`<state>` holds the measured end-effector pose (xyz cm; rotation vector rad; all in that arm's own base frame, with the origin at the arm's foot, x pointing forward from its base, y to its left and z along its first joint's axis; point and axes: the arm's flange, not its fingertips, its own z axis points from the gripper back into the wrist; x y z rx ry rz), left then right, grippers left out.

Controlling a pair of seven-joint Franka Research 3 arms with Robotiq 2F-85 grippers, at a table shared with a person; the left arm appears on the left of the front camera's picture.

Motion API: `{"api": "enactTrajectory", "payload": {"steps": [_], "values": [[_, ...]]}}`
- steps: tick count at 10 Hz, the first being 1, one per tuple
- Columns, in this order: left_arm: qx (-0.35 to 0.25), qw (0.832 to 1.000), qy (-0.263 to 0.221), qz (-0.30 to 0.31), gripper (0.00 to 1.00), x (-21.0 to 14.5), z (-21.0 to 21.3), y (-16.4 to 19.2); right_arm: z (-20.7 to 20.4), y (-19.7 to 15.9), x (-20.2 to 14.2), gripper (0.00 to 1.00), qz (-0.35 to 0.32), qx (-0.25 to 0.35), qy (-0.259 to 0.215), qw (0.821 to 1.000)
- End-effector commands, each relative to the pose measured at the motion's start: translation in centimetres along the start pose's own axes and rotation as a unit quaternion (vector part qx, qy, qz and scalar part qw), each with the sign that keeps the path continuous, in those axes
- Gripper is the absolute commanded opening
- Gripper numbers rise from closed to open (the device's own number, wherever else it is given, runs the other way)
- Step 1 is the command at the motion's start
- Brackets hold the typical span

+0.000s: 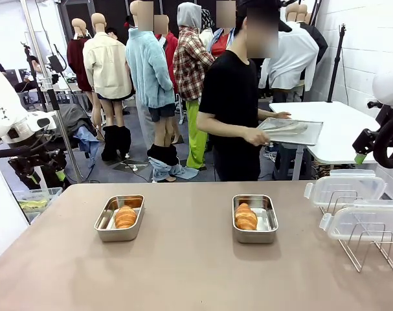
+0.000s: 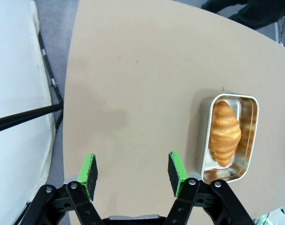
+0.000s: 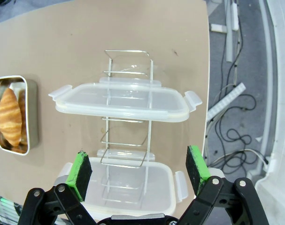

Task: Place the bread in airtight containers.
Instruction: Pick up one Airtight Container lid and hand it to the human.

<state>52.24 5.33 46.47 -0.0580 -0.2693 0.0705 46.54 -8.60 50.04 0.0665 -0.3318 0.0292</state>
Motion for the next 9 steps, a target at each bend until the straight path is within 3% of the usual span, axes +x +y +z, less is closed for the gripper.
{"api": "enactTrajectory", "payload": {"steps": [1,9], "values": [[0.006,1.000,-0.003,-0.005,0.78,0.01,0.35,0.08,0.02,0.22,0.36,1.00,-0.006,-0.006,0.001,1.000],[0.006,1.000,-0.003,-0.005,0.78,0.01,0.35,0.08,0.02,0.22,0.36,1.00,-0.006,-0.006,0.001,1.000]]}}
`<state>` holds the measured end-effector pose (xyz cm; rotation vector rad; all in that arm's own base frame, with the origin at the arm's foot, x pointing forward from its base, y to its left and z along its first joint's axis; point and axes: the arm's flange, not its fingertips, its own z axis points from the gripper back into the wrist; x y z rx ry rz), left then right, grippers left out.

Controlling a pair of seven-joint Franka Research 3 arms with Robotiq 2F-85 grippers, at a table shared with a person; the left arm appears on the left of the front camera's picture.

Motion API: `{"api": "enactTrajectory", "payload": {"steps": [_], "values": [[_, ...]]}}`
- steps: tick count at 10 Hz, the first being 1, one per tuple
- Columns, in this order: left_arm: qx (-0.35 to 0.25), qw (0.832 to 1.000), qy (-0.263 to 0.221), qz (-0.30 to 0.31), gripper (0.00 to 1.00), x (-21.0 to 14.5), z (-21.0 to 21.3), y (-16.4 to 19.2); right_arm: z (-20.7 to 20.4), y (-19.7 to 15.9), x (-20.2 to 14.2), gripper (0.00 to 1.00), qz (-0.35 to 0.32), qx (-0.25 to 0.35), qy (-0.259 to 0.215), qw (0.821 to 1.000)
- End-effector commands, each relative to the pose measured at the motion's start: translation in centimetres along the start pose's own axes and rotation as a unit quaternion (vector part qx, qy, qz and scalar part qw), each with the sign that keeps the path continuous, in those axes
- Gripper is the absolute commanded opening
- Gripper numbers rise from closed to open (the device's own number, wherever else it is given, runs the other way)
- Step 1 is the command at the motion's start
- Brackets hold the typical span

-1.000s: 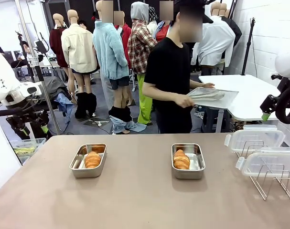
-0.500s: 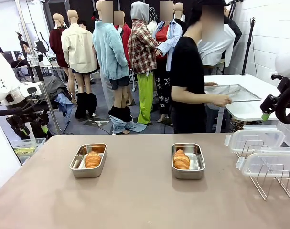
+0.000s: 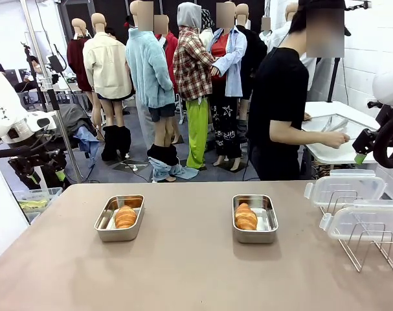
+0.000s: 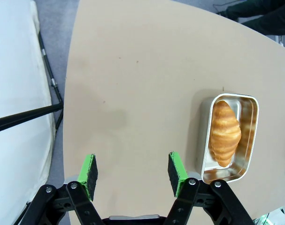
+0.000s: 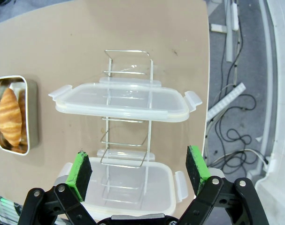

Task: Place the bread in airtight containers.
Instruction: Pick up one Airtight Container lid and hand it to the human.

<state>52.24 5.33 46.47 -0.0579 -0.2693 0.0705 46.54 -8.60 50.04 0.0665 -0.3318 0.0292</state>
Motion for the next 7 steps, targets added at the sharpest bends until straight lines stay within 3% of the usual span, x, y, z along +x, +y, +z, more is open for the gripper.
{"api": "enactTrajectory", "payload": {"steps": [1,7], "values": [[0.006,1.000,-0.003,-0.005,0.78,0.01,0.35,0.08,0.02,0.22,0.36,1.00,-0.006,-0.006,0.001,1.000],[0.006,1.000,-0.003,-0.005,0.78,0.01,0.35,0.08,0.02,0.22,0.36,1.00,-0.006,-0.006,0.001,1.000]]}}
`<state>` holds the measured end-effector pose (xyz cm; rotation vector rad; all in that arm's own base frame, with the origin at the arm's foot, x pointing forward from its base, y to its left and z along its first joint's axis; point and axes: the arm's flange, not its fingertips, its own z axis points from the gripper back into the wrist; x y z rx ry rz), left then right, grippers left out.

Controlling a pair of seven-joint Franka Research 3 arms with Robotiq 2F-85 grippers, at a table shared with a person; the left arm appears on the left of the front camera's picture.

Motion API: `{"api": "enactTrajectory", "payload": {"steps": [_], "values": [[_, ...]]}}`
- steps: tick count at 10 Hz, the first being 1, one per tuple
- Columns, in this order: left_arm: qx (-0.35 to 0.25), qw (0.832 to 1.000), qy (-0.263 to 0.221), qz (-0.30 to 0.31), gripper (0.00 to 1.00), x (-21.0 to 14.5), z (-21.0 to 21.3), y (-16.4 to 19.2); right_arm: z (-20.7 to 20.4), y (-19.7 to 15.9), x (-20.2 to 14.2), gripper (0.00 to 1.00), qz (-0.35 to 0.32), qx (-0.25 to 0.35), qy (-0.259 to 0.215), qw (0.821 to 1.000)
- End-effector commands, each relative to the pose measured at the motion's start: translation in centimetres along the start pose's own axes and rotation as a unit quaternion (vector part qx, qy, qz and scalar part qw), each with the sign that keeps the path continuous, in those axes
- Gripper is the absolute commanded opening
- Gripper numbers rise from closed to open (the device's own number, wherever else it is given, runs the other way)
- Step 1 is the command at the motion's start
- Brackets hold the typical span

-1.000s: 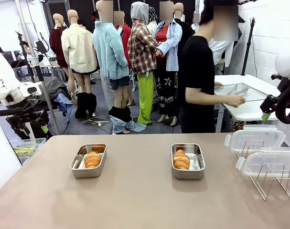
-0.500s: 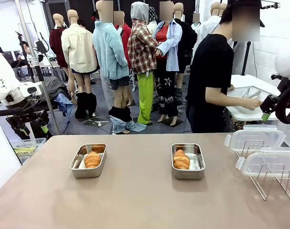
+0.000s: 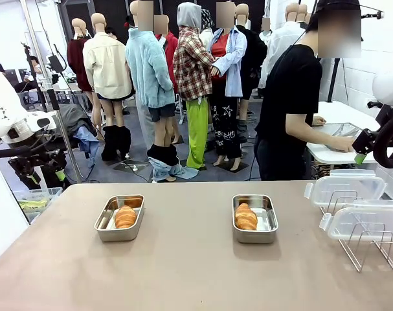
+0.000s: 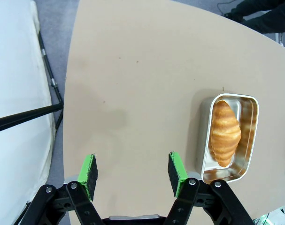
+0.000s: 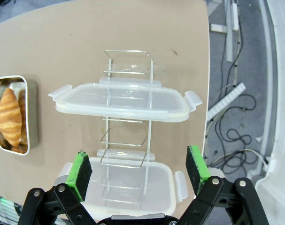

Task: Place the bread in airtight containers.
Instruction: Pick up one Airtight Container lid and hand it to the human.

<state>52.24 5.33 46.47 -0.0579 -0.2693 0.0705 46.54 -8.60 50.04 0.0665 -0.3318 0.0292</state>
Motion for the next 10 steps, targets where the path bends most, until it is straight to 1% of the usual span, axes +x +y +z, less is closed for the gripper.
{"api": "enactTrajectory", "payload": {"steps": [1,10], "values": [[0.006,1.000,-0.003,-0.005,0.78,0.01,0.35,0.08,0.02,0.22,0.36,1.00,-0.006,-0.006,0.001,1.000],[0.006,1.000,-0.003,-0.005,0.78,0.01,0.35,0.08,0.02,0.22,0.36,1.00,-0.006,-0.006,0.001,1.000]]}}
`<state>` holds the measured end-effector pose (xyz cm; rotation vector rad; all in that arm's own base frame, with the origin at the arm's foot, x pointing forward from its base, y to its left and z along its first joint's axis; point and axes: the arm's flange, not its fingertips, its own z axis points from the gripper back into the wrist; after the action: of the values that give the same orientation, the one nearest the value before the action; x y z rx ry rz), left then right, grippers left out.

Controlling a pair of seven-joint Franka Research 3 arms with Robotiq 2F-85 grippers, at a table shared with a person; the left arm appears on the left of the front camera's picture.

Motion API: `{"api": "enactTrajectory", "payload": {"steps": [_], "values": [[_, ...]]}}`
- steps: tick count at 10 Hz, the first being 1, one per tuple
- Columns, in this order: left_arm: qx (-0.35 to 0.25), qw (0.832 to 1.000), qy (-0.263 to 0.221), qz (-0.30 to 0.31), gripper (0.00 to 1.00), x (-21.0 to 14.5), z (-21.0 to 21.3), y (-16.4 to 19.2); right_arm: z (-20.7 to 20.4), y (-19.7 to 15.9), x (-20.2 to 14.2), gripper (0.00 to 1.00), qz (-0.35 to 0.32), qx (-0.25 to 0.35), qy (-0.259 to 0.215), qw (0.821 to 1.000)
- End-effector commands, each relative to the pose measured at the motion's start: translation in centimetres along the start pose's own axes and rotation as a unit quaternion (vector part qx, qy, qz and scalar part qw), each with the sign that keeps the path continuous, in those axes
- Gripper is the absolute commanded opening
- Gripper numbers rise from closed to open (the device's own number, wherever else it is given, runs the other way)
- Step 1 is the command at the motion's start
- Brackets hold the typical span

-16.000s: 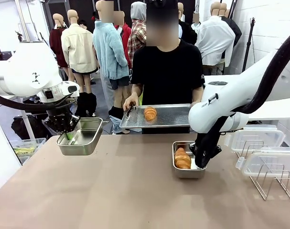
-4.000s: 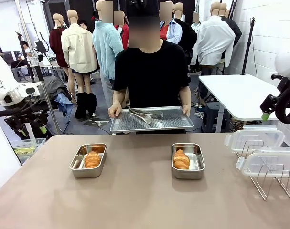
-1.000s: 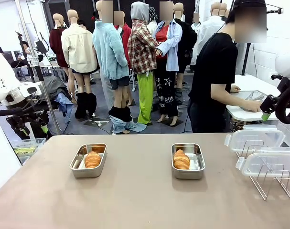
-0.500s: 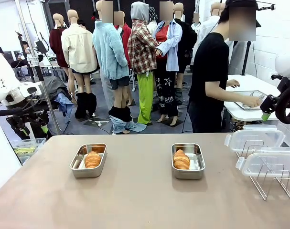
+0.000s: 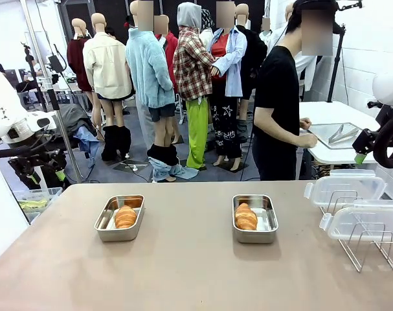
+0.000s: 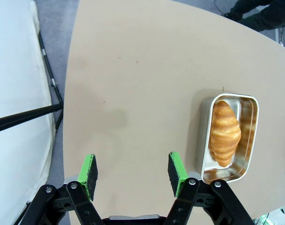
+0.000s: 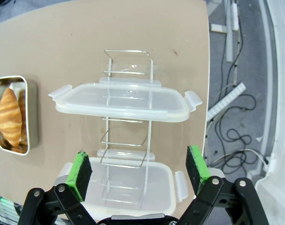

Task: Place the bread in airtight containers.
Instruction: Pick up one Airtight Container lid and hand it to the human.

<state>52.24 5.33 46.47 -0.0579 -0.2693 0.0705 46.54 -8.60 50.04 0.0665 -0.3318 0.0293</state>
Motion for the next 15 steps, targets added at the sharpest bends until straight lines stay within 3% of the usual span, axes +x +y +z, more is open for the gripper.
{"api": "enactTrajectory", "payload": {"steps": [1,15], "values": [[0.006,1.000,-0.003,-0.005,0.78,0.01,0.35,0.08,0.02,0.22,0.36,1.00,-0.006,-0.006,0.001,1.000],[0.006,1.000,-0.003,-0.005,0.78,0.01,0.35,0.08,0.02,0.22,0.36,1.00,-0.006,-0.006,0.001,1.000]]}}
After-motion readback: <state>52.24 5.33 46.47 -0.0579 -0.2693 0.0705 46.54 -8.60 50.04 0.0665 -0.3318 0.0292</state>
